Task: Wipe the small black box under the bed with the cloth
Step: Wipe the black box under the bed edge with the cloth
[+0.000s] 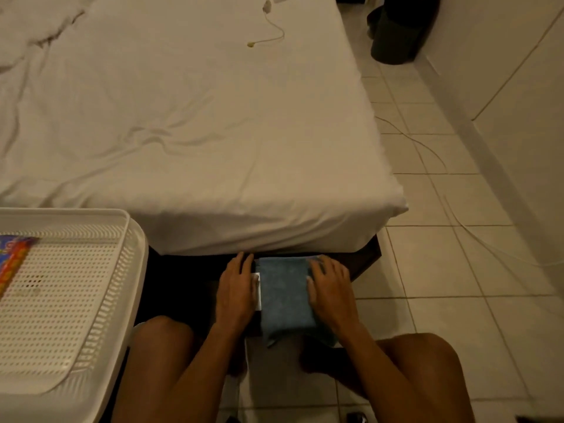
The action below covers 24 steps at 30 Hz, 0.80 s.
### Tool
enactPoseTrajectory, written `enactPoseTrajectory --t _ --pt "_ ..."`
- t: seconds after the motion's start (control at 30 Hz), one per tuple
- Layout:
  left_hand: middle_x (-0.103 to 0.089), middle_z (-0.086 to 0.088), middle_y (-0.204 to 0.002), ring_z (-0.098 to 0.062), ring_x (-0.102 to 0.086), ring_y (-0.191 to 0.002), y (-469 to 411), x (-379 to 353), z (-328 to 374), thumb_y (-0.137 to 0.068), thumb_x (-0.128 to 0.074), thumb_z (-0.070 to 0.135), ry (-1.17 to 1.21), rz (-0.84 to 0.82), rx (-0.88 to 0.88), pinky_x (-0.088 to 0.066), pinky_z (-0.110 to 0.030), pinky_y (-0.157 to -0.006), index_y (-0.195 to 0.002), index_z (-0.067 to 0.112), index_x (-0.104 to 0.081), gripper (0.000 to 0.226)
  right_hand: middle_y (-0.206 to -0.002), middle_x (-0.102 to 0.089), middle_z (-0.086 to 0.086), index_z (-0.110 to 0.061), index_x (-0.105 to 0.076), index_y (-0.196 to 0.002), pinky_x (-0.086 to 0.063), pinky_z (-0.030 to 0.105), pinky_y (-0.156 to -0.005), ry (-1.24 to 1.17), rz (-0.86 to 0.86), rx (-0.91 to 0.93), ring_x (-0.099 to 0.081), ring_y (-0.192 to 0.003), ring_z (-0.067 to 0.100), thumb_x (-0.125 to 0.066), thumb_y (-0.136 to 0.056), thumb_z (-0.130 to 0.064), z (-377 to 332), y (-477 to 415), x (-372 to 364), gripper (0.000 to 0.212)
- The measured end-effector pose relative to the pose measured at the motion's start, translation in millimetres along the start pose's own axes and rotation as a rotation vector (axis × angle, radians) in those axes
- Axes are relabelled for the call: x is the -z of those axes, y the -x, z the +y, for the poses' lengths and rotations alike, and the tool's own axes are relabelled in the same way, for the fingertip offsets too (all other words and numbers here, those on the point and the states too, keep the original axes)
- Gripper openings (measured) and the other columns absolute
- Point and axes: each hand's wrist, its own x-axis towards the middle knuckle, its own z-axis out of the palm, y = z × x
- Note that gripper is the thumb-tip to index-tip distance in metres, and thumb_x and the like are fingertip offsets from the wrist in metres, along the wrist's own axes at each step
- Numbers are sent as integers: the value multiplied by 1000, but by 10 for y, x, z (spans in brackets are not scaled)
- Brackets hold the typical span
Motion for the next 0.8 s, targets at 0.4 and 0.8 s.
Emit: enactPoseTrajectory --t 0.4,0.8 --pt "-16 -12 -163 -25 -12 -151 182 -375 -154 -100 -19 33 -51 -17 -67 9 -26 -121 -154 5 -19 61 -166 17 10 -33 2 -159 10 53 -122 -55 -140 -73 21 -151 37 -27 -91 -74 -454 223 -440 85" --pt "-2 -5 -166 -16 4 -153 231 -379 -231 -101 -20 32 -79 -7 -98 3 -31 -123 -157 13 -7 61 -165 18 15 -28 5 -159 6 58 -122 -60 -84 -228 22 -150 39 -29 -85 -83 -685 26 -530 98"
